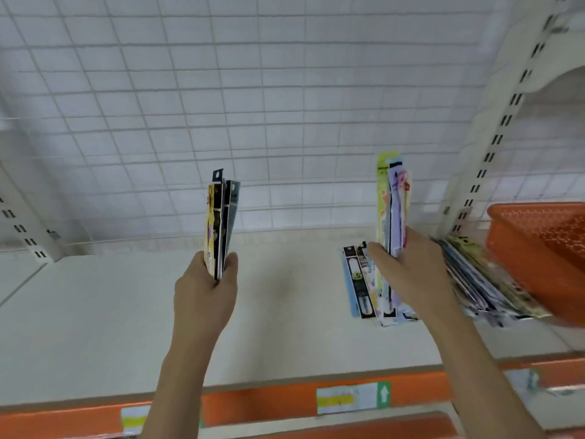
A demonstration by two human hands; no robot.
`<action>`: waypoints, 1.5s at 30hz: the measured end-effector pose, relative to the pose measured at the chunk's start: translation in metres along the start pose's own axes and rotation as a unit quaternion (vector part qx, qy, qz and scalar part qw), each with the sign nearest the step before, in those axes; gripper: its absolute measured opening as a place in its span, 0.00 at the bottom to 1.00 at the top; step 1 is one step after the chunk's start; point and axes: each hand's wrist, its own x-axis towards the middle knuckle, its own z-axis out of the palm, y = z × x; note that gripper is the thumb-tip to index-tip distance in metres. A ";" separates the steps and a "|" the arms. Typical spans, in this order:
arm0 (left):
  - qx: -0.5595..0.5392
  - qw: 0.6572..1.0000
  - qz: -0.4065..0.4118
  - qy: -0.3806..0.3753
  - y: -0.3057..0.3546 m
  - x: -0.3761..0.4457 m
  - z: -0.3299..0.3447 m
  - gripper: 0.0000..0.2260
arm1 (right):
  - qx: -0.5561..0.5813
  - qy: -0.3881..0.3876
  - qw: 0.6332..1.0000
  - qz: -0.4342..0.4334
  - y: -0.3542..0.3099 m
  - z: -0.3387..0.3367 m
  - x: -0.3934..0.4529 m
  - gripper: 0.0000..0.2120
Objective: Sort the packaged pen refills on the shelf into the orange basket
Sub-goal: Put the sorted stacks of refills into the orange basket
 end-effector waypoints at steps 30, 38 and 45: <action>0.050 0.998 0.009 -0.039 0.140 -0.143 0.220 0.12 | -0.058 -0.103 0.988 0.103 0.225 -0.255 0.094 0.14; 0.061 0.996 0.042 -0.052 0.152 -0.126 0.232 0.12 | -0.137 -0.218 0.959 0.119 0.247 -0.224 0.107 0.18; 0.034 0.997 0.018 -0.072 0.164 -0.138 0.243 0.15 | -0.255 -0.296 0.901 0.189 0.283 -0.235 0.122 0.44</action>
